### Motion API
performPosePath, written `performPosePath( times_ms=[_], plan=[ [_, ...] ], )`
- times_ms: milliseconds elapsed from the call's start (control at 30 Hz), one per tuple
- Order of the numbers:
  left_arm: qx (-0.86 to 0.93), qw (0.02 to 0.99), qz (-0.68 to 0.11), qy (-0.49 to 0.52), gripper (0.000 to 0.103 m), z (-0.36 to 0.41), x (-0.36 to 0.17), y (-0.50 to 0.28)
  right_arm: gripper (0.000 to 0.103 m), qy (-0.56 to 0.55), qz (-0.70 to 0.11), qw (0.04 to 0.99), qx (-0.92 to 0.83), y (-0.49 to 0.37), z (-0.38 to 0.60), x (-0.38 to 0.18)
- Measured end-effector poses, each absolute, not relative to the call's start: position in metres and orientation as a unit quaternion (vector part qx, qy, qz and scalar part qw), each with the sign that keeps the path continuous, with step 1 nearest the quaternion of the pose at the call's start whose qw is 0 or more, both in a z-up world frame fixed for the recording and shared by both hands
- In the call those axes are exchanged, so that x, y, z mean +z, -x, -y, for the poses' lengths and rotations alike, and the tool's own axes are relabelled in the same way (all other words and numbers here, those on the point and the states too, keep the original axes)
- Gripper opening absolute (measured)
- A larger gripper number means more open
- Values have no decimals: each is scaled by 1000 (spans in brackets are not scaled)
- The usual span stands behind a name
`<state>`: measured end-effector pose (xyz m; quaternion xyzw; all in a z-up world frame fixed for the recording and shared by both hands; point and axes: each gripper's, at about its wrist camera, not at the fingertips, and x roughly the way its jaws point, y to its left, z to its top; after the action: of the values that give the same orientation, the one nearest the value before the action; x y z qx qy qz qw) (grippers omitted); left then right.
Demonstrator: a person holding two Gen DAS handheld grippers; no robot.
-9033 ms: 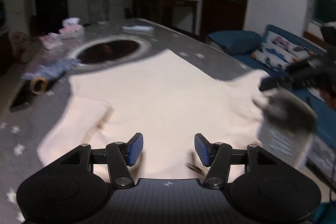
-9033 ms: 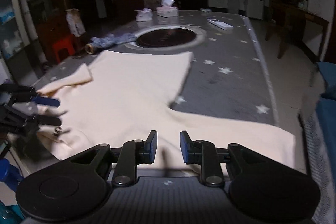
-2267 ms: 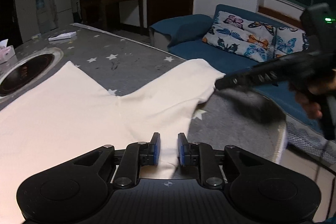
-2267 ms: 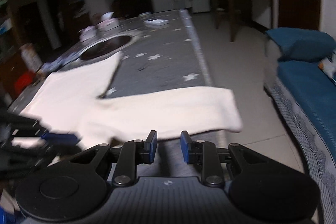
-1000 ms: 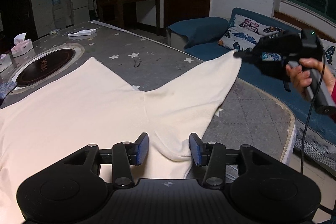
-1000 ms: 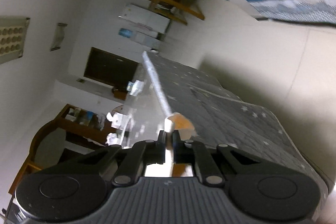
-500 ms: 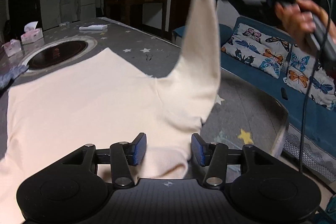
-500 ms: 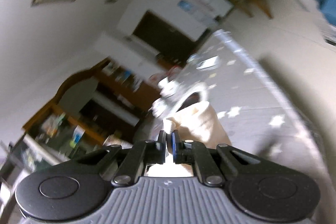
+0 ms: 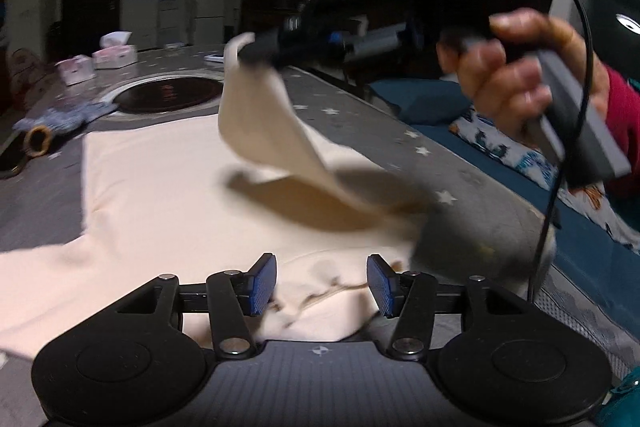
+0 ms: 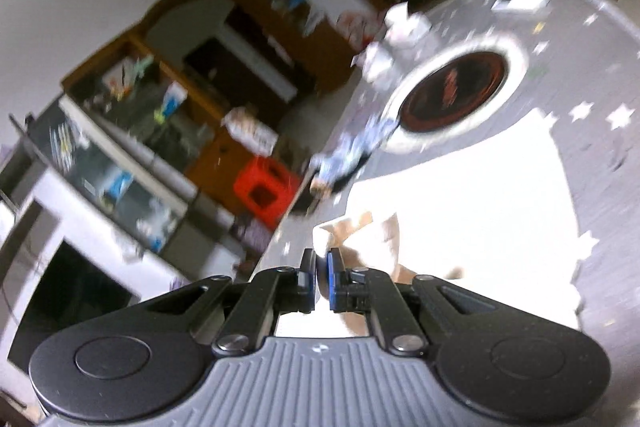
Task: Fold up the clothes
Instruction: 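Grasp the sleeve with the right gripper and fold it across the body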
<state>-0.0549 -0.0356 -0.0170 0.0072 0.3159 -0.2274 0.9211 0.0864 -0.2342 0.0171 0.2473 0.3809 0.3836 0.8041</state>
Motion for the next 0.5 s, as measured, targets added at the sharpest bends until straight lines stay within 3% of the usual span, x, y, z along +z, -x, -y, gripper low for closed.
performPosePath(
  times_ms=[267, 367, 500],
  plan=[
    [-192, 930, -313, 6, 54, 8, -14, 55, 12, -204, -425, 784, 404, -74, 209, 6],
    [-183, 933, -311, 7, 54, 2, -12, 51, 23, -195, -415, 796, 394, -76, 230, 18],
    [-169, 935, -312, 15, 54, -4, -10, 43, 28, -129, -416, 827, 354, -73, 261, 25]
  ],
)
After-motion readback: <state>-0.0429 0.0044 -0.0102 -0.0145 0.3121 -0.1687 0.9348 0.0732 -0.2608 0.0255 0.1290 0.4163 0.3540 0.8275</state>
